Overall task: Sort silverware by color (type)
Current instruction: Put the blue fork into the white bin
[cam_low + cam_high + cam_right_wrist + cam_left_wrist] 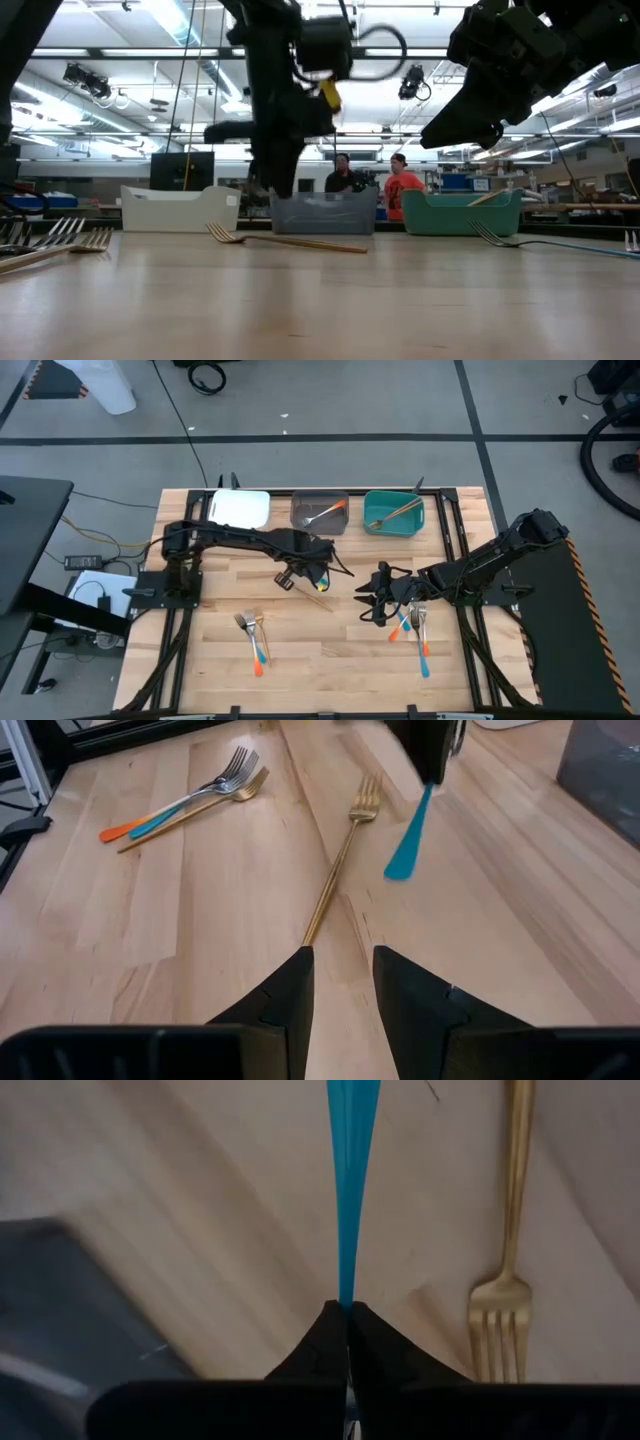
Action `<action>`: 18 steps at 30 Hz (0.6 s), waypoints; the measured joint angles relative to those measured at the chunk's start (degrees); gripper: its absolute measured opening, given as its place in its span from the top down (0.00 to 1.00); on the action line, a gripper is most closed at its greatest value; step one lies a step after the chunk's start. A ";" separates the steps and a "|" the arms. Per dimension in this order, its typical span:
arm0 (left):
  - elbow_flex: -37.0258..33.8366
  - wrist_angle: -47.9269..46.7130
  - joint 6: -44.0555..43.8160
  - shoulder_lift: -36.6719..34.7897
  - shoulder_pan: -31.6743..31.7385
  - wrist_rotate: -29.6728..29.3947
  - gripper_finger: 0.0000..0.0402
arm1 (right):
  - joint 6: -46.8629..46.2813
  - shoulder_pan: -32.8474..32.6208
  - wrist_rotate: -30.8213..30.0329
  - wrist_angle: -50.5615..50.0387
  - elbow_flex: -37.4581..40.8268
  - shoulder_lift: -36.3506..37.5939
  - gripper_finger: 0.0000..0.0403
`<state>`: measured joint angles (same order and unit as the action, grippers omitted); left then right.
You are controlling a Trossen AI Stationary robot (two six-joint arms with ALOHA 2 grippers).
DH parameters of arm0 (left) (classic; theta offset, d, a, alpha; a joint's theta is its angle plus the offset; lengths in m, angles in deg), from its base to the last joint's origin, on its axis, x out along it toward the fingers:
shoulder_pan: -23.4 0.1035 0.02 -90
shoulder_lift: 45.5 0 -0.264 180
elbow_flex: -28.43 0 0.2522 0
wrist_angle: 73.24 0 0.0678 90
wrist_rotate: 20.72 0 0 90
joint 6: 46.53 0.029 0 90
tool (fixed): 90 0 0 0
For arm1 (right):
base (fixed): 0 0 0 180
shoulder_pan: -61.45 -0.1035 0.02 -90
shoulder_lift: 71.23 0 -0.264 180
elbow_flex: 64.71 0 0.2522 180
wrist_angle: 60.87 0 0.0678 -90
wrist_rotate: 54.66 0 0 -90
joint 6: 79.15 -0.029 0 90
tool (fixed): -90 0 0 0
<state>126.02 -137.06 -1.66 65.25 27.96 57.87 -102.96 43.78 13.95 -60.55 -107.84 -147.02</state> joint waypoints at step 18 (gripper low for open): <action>0.08 9.25 -3.76 -20.77 6.39 0.38 0.98 | 1.90 0.11 -1.57 1.30 0.01 0.00 0.71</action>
<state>126.09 -127.81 -5.43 44.48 34.35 58.26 -101.06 43.89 12.39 -59.25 -107.82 -147.02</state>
